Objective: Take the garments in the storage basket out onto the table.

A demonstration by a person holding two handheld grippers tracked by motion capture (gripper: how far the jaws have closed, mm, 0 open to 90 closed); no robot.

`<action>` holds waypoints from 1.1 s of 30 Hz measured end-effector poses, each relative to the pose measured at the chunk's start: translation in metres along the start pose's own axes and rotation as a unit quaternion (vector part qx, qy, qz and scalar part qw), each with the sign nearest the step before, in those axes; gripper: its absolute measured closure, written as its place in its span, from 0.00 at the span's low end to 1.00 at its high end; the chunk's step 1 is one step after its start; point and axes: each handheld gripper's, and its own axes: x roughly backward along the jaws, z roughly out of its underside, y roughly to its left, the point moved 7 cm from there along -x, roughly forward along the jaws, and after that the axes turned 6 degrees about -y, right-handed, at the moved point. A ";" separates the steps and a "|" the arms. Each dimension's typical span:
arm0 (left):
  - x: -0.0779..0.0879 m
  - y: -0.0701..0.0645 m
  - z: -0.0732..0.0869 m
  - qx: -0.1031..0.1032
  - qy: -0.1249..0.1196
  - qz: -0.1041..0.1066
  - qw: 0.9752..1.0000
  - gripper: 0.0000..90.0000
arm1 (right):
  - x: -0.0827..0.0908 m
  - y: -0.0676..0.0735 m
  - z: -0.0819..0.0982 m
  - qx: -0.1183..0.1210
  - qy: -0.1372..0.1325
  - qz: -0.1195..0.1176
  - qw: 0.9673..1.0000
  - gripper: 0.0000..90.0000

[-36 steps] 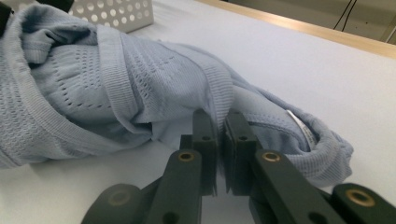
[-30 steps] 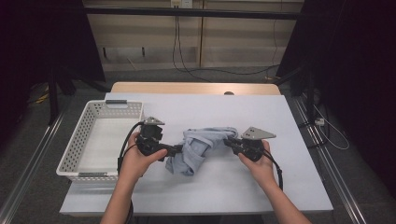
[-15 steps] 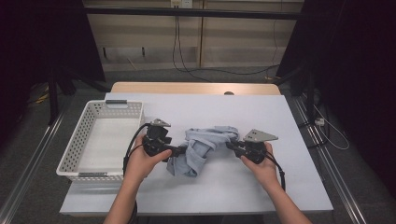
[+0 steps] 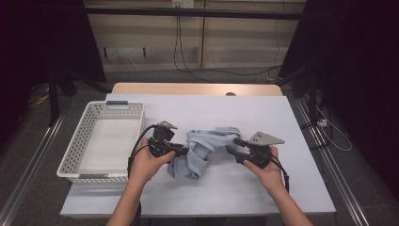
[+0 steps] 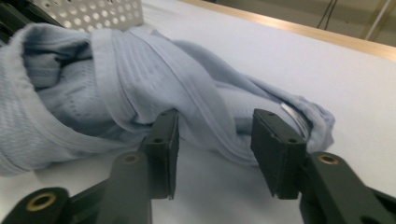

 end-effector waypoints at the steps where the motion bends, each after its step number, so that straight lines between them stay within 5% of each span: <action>1: 0.000 0.000 0.000 0.000 0.000 0.000 1.000 0.81 | 0.000 0.002 -0.001 -0.002 0.001 -0.003 1.000 0.54; 10: -0.002 -0.009 -0.002 0.002 -0.002 0.022 1.000 0.87 | -0.005 0.026 -0.010 0.030 0.004 -0.027 0.999 0.45; 12: -0.002 -0.011 -0.002 0.000 -0.003 0.024 1.000 0.88 | -0.008 0.028 -0.005 0.038 0.016 -0.028 0.999 0.49; 13: -0.002 -0.013 -0.003 -0.002 -0.003 0.028 1.000 0.90 | -0.010 0.026 0.000 0.044 0.025 -0.021 0.999 0.66; 14: -0.002 -0.013 -0.003 -0.002 -0.003 0.028 1.000 0.91 | -0.010 0.026 0.000 0.044 0.025 -0.021 0.999 0.66; 17: 0.000 -0.014 -0.005 -0.007 -0.007 0.028 1.000 0.93 | -0.007 0.021 0.003 0.026 0.024 -0.026 0.999 0.94; 33: 0.014 -0.002 -0.012 -0.004 -0.049 -0.002 0.999 0.95 | 0.015 -0.003 -0.014 -0.007 -0.025 0.001 1.000 0.96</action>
